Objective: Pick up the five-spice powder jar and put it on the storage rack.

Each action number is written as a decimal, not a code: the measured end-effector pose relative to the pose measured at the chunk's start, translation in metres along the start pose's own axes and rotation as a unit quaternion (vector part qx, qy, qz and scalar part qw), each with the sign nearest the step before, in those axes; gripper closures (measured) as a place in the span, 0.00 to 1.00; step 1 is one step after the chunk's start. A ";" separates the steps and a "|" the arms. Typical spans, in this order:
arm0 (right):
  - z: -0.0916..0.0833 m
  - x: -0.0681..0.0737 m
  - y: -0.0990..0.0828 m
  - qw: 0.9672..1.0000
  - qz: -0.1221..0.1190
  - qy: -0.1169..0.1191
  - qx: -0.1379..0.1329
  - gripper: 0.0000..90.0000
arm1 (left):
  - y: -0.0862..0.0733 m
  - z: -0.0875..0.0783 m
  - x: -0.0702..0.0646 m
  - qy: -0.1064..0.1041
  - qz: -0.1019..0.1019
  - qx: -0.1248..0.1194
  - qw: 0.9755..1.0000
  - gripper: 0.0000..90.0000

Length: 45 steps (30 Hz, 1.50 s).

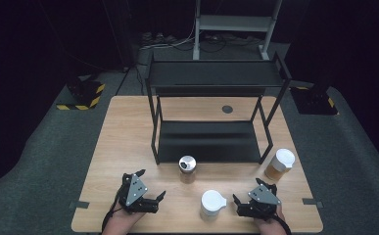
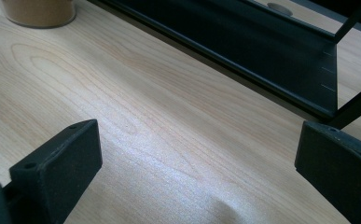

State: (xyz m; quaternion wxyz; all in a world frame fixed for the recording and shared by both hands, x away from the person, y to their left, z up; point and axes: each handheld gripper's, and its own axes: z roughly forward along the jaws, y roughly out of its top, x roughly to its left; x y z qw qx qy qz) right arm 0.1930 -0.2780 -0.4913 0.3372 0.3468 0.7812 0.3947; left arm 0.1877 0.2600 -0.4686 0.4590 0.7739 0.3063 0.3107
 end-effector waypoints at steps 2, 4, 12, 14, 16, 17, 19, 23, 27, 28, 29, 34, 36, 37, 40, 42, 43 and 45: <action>0.000 0.000 0.000 1.000 -0.001 0.000 0.000 0.00 | 0.002 0.001 0.000 -0.003 -0.001 -0.002 1.000 0.01; 0.000 0.000 0.000 1.000 -0.001 0.000 0.000 0.00 | 0.004 0.002 0.000 -0.006 -0.001 -0.003 1.000 0.01; 0.000 0.000 0.000 1.000 -0.002 0.000 0.000 0.00 | 0.013 0.007 0.000 -0.016 -0.004 -0.009 1.000 0.01; 0.000 0.000 0.000 1.000 -0.002 0.001 -0.001 0.00 | 0.016 0.010 0.000 -0.020 -0.005 -0.011 1.000 0.01; 0.000 0.000 0.000 1.000 -0.002 0.001 -0.001 0.00 | 0.017 0.012 0.000 -0.022 -0.006 -0.013 1.000 0.01; 0.000 0.000 0.000 1.000 -0.002 0.001 -0.001 0.00 | 0.018 0.013 -0.001 -0.023 -0.006 -0.013 1.000 0.01; 0.000 0.000 0.000 1.000 -0.002 0.001 -0.001 0.00 | 0.020 0.015 -0.001 -0.025 -0.008 -0.014 1.000 0.01; 0.000 -0.001 0.000 1.000 -0.002 0.003 -0.001 0.00 | 0.024 0.019 -0.002 -0.028 -0.006 -0.016 0.999 0.01; 0.000 -0.001 -0.001 1.000 -0.003 0.003 -0.002 0.00 | 0.028 0.025 -0.003 -0.033 -0.011 -0.018 0.999 0.01; 0.000 -0.001 -0.001 1.000 -0.003 0.003 -0.002 0.00 | 0.029 0.026 -0.003 -0.033 -0.011 -0.018 0.999 0.01; 0.000 -0.001 -0.001 1.000 -0.002 0.003 -0.002 0.00 | 0.030 0.027 -0.004 -0.034 -0.012 -0.019 0.999 0.01; 0.000 -0.001 -0.001 1.000 -0.002 0.004 -0.002 0.00 | 0.033 0.033 -0.006 -0.037 -0.015 -0.023 0.999 0.01; 0.000 -0.001 -0.001 1.000 -0.002 0.004 -0.003 0.00 | 0.034 0.034 -0.006 -0.037 -0.017 -0.024 0.999 0.01; -0.001 -0.001 -0.001 1.000 -0.001 0.004 -0.003 0.00 | 0.036 0.037 -0.007 -0.037 -0.018 -0.025 0.999 0.01; 0.000 -0.001 -0.001 1.000 -0.001 0.004 -0.003 0.00 | 0.038 0.040 -0.007 -0.038 -0.021 -0.027 0.999 0.01; 0.000 -0.001 -0.001 1.000 -0.001 0.004 -0.003 0.00 | 0.039 0.042 -0.007 -0.040 -0.022 -0.029 0.999 0.01; 0.000 -0.001 -0.001 1.000 -0.001 0.004 -0.003 0.00 | 0.039 0.043 -0.007 -0.040 -0.022 -0.029 0.999 0.01; -0.001 -0.001 -0.001 1.000 -0.001 0.005 -0.003 0.00 | 0.041 0.045 -0.006 -0.043 -0.023 -0.030 0.998 0.01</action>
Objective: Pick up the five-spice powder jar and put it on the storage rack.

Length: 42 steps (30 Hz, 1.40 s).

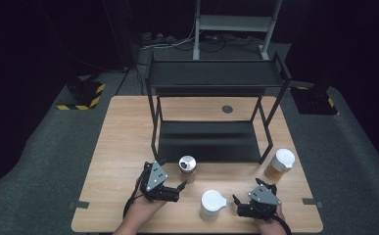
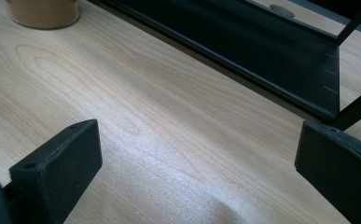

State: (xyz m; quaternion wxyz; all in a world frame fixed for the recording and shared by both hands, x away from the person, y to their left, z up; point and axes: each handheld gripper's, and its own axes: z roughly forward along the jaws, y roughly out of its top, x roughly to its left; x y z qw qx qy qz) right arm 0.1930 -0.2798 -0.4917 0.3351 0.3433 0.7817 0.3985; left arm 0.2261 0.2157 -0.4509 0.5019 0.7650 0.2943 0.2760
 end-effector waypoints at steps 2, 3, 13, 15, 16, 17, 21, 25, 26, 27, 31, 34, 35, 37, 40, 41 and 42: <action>0.000 0.000 0.000 1.000 0.000 0.000 0.000 0.00 | 0.002 0.003 0.000 -0.001 -0.001 0.001 1.000 0.01; 0.000 0.000 0.000 1.000 0.000 0.000 0.000 0.00 | 0.002 0.003 0.000 -0.001 -0.001 0.001 1.000 0.01; 0.000 -0.001 -0.001 1.000 0.001 0.002 -0.001 0.00 | 0.007 0.020 -0.001 -0.012 -0.003 -0.002 1.000 0.01; 0.000 -0.001 -0.001 1.000 0.002 0.002 -0.002 0.00 | 0.008 0.021 -0.001 -0.013 -0.003 -0.002 1.000 0.01; 0.000 -0.001 -0.001 1.000 0.002 0.002 -0.002 0.00 | 0.009 0.024 -0.001 -0.015 -0.004 -0.003 1.000 0.01; 0.000 -0.001 -0.001 1.000 0.002 0.002 -0.002 0.00 | 0.009 0.025 -0.001 -0.014 -0.003 -0.003 1.000 0.01; 0.000 -0.001 -0.001 1.000 0.000 0.002 -0.002 0.00 | 0.011 0.030 -0.001 -0.015 -0.002 -0.001 1.000 0.01; 0.000 -0.001 -0.001 1.000 0.000 0.003 -0.002 0.00 | 0.012 0.035 -0.001 -0.015 -0.005 0.000 1.000 0.01; 0.000 -0.001 -0.001 1.000 0.000 0.004 -0.002 0.00 | 0.012 0.036 -0.001 -0.015 -0.007 0.000 1.000 0.01; 0.000 -0.001 -0.001 1.000 0.001 0.004 -0.003 0.00 | 0.012 0.037 0.000 -0.014 -0.007 0.000 1.000 0.02; 0.000 -0.002 -0.001 1.000 0.000 0.005 -0.003 0.00 | 0.011 0.042 0.000 -0.011 -0.012 0.000 1.000 0.04; 0.000 -0.002 -0.001 1.000 0.001 0.006 -0.003 0.00 | 0.009 0.044 0.002 -0.011 -0.019 0.000 1.000 0.06; 0.000 -0.003 -0.001 1.000 0.001 0.007 -0.003 0.00 | 0.008 0.044 0.003 -0.011 -0.022 0.000 1.000 0.07; 0.000 -0.003 -0.001 1.000 0.000 0.007 -0.003 0.00 | 0.006 0.045 0.005 -0.014 -0.027 -0.004 1.000 0.10; 0.000 -0.003 -0.001 1.000 -0.001 0.008 -0.002 0.00 | 0.003 0.047 0.005 -0.015 -0.025 -0.006 1.000 0.16; 0.000 -0.003 -0.001 1.000 -0.001 0.008 -0.002 0.00 | 0.003 0.047 0.006 -0.019 -0.023 -0.006 1.000 0.19; 0.000 -0.003 -0.001 1.000 -0.001 0.008 -0.002 0.00 | 0.002 0.048 0.007 -0.022 -0.022 -0.006 1.000 0.21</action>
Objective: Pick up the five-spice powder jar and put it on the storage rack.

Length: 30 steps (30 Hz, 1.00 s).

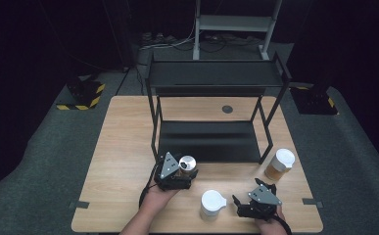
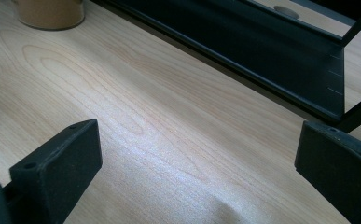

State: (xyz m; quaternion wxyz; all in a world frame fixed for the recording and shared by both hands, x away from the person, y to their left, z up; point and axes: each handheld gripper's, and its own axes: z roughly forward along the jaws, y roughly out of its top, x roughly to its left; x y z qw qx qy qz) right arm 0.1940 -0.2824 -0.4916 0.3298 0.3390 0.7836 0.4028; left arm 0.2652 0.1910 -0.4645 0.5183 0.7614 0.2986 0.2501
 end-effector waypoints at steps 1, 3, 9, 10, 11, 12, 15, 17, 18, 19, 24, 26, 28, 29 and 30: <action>0.000 0.000 0.000 1.000 0.000 0.000 0.000 0.00 | 0.000 0.001 -0.001 0.000 -0.001 0.001 1.000 0.22; 0.000 0.000 0.000 1.000 -0.001 0.001 0.000 0.00 | -0.001 0.002 -0.001 0.001 -0.002 0.001 1.000 0.25; 0.000 0.000 0.000 1.000 -0.004 0.001 0.001 0.00 | -0.004 0.004 -0.004 0.007 -0.001 -0.001 1.000 0.33; 0.000 0.000 0.001 1.000 -0.004 0.001 0.001 0.00 | -0.005 0.003 -0.003 0.007 -0.003 -0.005 1.000 0.36; 0.000 0.000 0.001 1.000 -0.004 0.002 0.001 0.00 | -0.007 0.003 0.000 0.002 -0.009 -0.007 1.000 0.37; 0.000 0.000 0.001 1.000 -0.004 0.002 0.001 0.00 | -0.008 0.003 0.000 0.001 -0.010 -0.010 1.000 0.37; 0.000 0.000 0.001 1.000 -0.004 0.002 0.001 0.00 | -0.012 0.003 0.000 0.002 -0.018 -0.018 1.000 0.38; 0.000 0.000 0.001 1.000 -0.004 0.003 0.002 0.00 | -0.014 0.003 -0.001 0.004 -0.018 -0.022 1.000 0.38; 0.000 0.000 0.001 1.000 -0.004 0.003 0.002 0.00 | -0.015 0.003 -0.002 0.005 -0.018 -0.024 1.000 0.39; 0.000 0.000 0.001 1.000 -0.004 0.003 0.002 0.00 | -0.015 0.003 -0.002 0.005 -0.019 -0.024 1.000 0.39; 0.000 -0.001 0.001 1.000 -0.005 0.004 0.002 0.00 | -0.014 0.003 -0.003 0.007 -0.020 -0.022 1.000 0.39; 0.000 -0.001 0.001 1.000 -0.005 0.004 0.003 0.00 | -0.013 0.003 -0.003 0.008 -0.020 -0.022 1.000 0.39; 0.000 -0.001 0.001 1.000 -0.005 0.004 0.003 0.00 | -0.013 0.003 -0.004 0.008 -0.020 -0.021 1.000 0.39; 0.001 -0.001 0.001 1.000 -0.005 0.004 0.003 0.00 | -0.012 0.003 -0.004 0.007 -0.017 -0.019 1.000 0.39; 0.001 -0.001 0.001 1.000 -0.005 0.004 0.003 0.00 | -0.012 0.003 -0.004 0.007 -0.017 -0.019 1.000 0.39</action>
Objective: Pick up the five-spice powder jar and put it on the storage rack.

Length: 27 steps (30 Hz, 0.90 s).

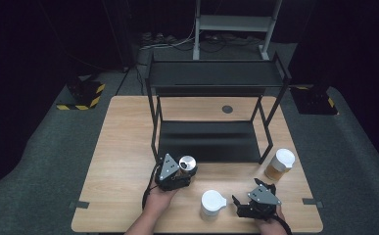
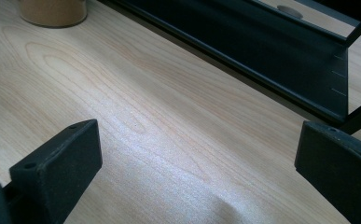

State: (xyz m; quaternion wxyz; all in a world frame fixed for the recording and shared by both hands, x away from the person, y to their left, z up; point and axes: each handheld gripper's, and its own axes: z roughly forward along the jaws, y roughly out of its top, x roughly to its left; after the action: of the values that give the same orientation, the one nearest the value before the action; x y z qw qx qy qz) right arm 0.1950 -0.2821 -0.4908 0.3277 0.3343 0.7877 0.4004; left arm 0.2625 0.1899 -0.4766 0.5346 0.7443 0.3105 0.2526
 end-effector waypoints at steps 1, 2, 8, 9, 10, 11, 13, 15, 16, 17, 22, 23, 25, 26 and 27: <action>0.000 0.000 0.000 1.000 0.000 0.000 0.000 0.00 | 0.001 0.000 -0.001 0.002 0.002 0.001 1.000 0.39; 0.000 0.000 0.000 1.000 0.000 0.000 0.000 0.00 | 0.003 -0.001 -0.001 0.004 0.005 0.001 1.000 0.39; 0.000 0.000 0.000 1.000 0.001 0.001 0.000 0.00 | 0.011 -0.005 0.001 0.006 0.002 -0.010 1.000 0.39; 0.000 0.000 0.000 1.000 0.001 0.001 0.000 0.00 | 0.013 -0.006 0.000 0.006 0.003 -0.011 1.000 0.39; 0.000 0.000 0.000 1.000 0.001 0.001 0.000 0.00 | 0.015 -0.006 0.000 0.007 0.003 -0.011 1.000 0.39; 0.000 0.000 0.000 1.000 0.001 0.001 0.000 0.00 | 0.018 -0.007 0.000 0.007 0.004 -0.011 1.000 0.39; 0.000 -0.001 0.000 1.000 0.001 0.001 0.000 0.00 | 0.022 -0.008 0.000 0.008 0.004 -0.012 1.000 0.39; 0.000 -0.001 0.000 1.000 0.001 0.001 0.000 0.00 | 0.027 -0.008 0.000 0.010 0.004 -0.011 1.000 0.39; 0.000 -0.001 0.000 1.000 0.002 0.001 -0.001 0.00 | 0.029 -0.008 -0.001 0.011 0.003 -0.012 1.000 0.39; 0.000 -0.001 0.000 1.000 0.002 0.001 -0.001 0.00 | 0.032 -0.008 -0.001 0.012 0.003 -0.011 1.000 0.39; 0.000 -0.001 0.000 1.000 0.002 0.002 -0.001 0.00 | 0.042 -0.007 -0.001 0.018 0.002 -0.012 1.000 0.39; 0.000 -0.001 0.000 1.000 0.002 0.002 -0.001 0.00 | 0.044 -0.007 -0.001 0.019 0.001 -0.012 1.000 0.39; 0.000 -0.002 -0.001 1.000 0.003 0.002 -0.001 0.00 | 0.048 -0.006 -0.001 0.022 0.000 -0.012 1.000 0.39; 0.000 -0.002 -0.001 1.000 0.003 0.003 -0.001 0.00 | 0.051 -0.006 -0.001 0.023 -0.001 -0.011 1.000 0.39; 0.000 -0.002 -0.001 1.000 0.004 0.003 -0.002 0.00 | 0.053 -0.005 0.000 0.024 0.001 -0.010 1.000 0.39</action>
State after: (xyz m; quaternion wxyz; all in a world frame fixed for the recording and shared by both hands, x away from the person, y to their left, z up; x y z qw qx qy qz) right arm 0.1956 -0.2840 -0.4908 0.3245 0.3357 0.7867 0.4039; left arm 0.2691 0.1806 -0.4244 0.5342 0.7330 0.3200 0.2739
